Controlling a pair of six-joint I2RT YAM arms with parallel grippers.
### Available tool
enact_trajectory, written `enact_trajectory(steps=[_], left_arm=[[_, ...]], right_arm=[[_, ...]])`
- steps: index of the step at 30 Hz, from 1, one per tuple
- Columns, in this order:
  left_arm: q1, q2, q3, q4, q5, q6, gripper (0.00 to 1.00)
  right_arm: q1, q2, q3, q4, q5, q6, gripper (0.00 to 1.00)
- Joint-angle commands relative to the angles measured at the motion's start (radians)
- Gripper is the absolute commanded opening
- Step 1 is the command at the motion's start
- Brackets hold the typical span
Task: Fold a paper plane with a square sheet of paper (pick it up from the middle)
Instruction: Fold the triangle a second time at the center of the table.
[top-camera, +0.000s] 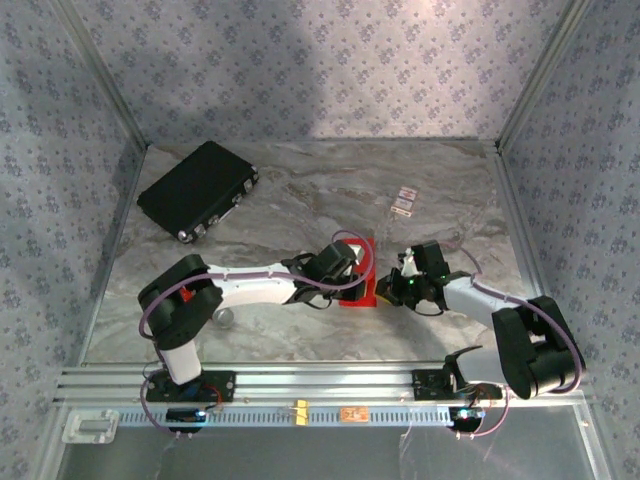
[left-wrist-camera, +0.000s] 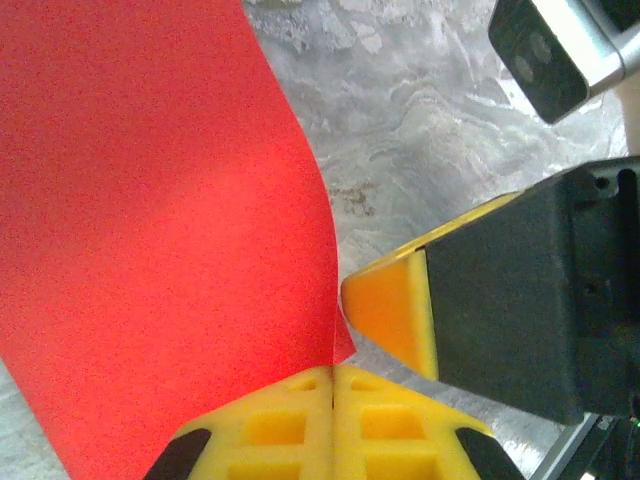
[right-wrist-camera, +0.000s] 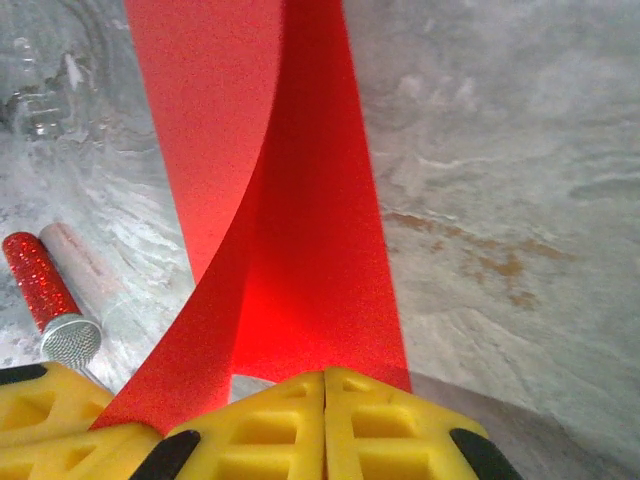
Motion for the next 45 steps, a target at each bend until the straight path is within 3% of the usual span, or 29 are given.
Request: enact_trajectory(steps=[1, 10, 16, 29, 39, 45], left_arm=[[0.009, -0.042, -0.017, 0.045, -0.02, -0.039, 0.0], [0.046, -0.013, 0.004, -0.006, 0.024, 0.044, 0.0], [0.065, 0.022, 0.033, -0.033, 0.075, 0.11, 0.03], [0.086, 0.075, 0.098, -0.05, 0.133, 0.169, 0.12], [0.103, 0.088, 0.105, -0.066, 0.149, 0.199, 0.01], [0.104, 0.083, 0.098, -0.065, 0.152, 0.205, 0.0]], right_arm=[[0.003, 0.023, 0.004, 0.033, -0.048, 0.019, 0.08], [0.035, 0.082, 0.028, 0.068, -0.033, 0.037, 0.08], [0.042, 0.121, 0.063, -0.04, 0.059, -0.015, 0.08], [0.038, 0.111, 0.065, 0.011, -0.001, 0.0, 0.08], [0.031, 0.111, 0.068, 0.025, -0.009, 0.007, 0.08], [0.035, 0.122, 0.078, 0.051, -0.004, 0.024, 0.08]])
